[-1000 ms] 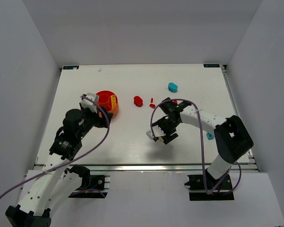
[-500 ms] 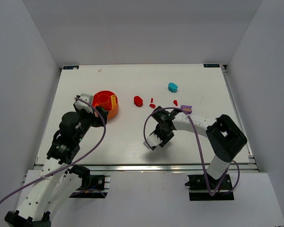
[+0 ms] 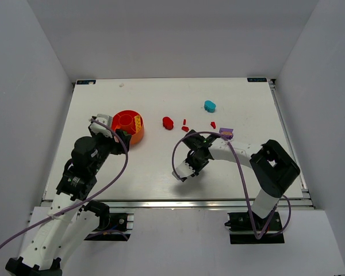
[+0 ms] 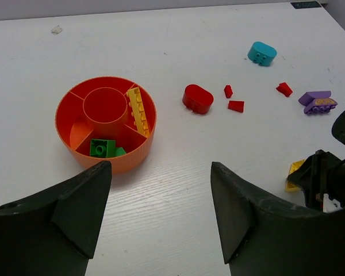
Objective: Sort the legos into containers by color
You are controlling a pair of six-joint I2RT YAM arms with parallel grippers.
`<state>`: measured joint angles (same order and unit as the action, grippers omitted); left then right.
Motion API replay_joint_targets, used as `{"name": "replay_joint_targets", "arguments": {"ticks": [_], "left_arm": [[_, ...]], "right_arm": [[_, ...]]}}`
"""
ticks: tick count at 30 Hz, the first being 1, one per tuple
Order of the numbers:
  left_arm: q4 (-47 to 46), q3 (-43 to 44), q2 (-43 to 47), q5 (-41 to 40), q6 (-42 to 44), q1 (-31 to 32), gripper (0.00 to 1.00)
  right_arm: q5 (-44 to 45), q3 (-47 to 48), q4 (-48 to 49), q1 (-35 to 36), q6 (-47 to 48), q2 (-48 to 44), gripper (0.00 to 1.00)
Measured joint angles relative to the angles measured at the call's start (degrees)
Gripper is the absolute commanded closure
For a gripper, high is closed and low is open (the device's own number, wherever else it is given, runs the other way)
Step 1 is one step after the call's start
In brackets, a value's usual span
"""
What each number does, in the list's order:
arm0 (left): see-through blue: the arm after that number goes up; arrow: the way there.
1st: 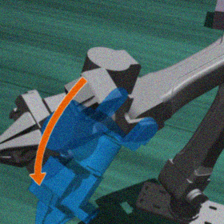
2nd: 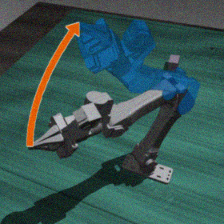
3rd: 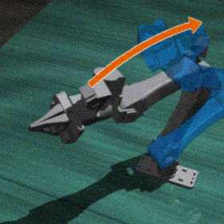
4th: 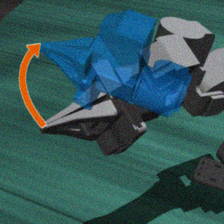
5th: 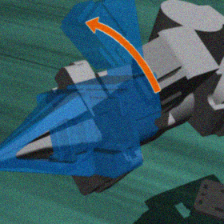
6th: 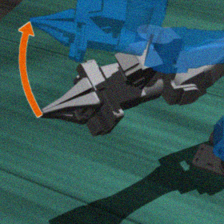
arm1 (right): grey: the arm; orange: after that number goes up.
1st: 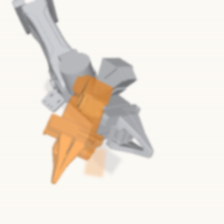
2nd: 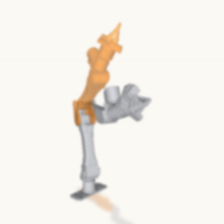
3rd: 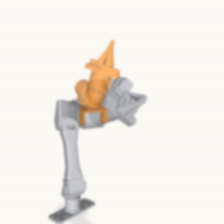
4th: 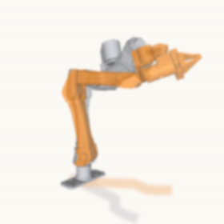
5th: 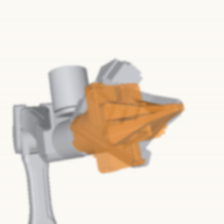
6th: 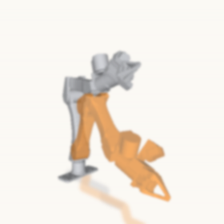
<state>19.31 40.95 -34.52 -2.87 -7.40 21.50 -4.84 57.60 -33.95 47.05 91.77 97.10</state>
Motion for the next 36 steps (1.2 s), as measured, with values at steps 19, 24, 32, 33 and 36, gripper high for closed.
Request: {"name": "replay_joint_targets", "arguments": {"ticks": [19, 24, 32, 33, 36], "left_arm": [[-1.0, -2.3, 6.6, -7.5, -0.7, 0.0, 0.21], [-1.5, -2.7, 7.8, -9.9, -0.8, 0.0, 0.21], [-1.6, -2.9, 7.7, -11.8, -1.0, 0.0, 0.22], [-1.6, -2.9, 7.6, -11.9, -1.0, 0.0, 0.22], [-1.6, -2.9, 7.5, -12.0, -1.0, 0.0, 0.21]], "right_arm": [[-12.5, 30.0, 19.6, 0.0, -61.6, 6.6, 0.94], [-8.7, 39.1, 24.9, 0.0, -82.4, 16.2, 1.00], [-2.6, 46.0, 28.5, -0.1, -106.8, 23.5, 1.00], [-1.9, 46.7, 29.0, -0.1, -109.3, 24.0, 1.00], [-0.3, 46.9, 29.9, -0.2, -115.4, 24.8, 1.00]]}}
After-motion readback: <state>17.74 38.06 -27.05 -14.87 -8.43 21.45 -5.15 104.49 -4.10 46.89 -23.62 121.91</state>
